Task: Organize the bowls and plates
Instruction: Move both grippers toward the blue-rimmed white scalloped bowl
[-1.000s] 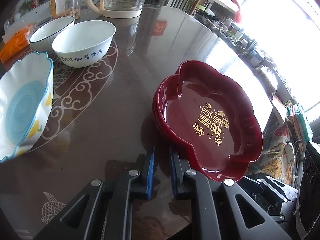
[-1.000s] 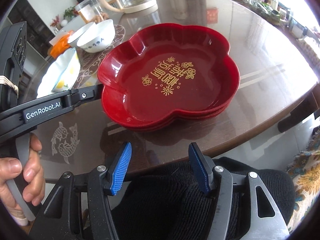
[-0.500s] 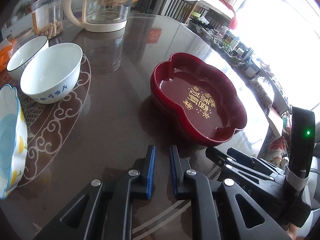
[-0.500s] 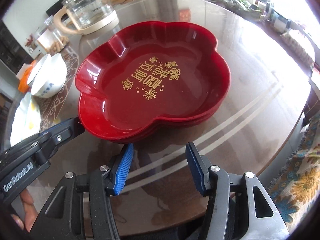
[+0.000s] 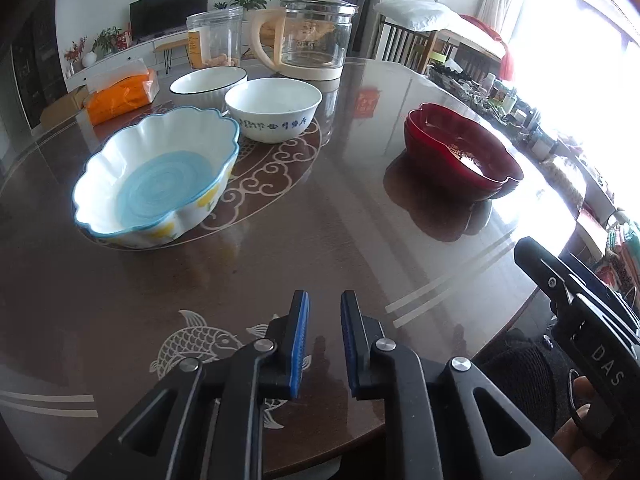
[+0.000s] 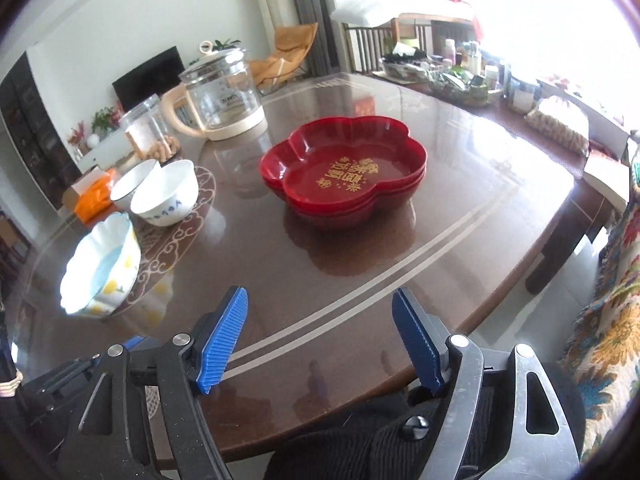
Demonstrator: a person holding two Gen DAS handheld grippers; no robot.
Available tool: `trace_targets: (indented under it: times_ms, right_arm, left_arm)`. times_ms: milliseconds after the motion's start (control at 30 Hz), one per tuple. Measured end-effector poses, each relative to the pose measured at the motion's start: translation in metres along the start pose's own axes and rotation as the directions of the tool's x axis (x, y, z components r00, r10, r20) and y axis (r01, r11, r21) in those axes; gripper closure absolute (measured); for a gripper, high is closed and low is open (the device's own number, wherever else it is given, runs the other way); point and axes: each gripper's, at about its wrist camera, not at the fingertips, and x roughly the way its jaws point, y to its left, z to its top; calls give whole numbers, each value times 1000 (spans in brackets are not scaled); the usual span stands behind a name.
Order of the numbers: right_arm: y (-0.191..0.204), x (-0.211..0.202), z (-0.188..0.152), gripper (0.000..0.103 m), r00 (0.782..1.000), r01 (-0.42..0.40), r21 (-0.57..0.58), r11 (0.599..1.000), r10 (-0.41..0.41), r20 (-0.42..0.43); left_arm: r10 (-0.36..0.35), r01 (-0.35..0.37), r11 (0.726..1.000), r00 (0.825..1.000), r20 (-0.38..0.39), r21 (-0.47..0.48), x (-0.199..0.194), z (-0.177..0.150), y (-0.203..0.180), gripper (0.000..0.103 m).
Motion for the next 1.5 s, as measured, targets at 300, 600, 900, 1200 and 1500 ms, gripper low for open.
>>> trace_targets:
  times_ms: [300,600,900,1200,1500]
  right_arm:
    - [38,-20,-15,20,989,64,-149,987,-42,143]
    - [48,-40,-24,20,969,85,-199,976,-34,245]
    - [59,-36,-29,20,970,105,-252,962,-44,238]
    - [65,-30,-29,20,976,115,-279,953,-56,212]
    - [64,-25,-27,20,981,112,-283,953,-60,185]
  left_arm:
    - [53,-24,987,983,176,-160,-47,-18,58,0]
    - [47,-4,935,993,112,-356,-44,-51,123,0]
    - [15,38,869,995,103,-494,-47,-67,175,1]
    - [128,-101,914,991,42,-393,-51,-55,170,1]
    - [36,-10,890,998,49,-455,-43,-61,176,1]
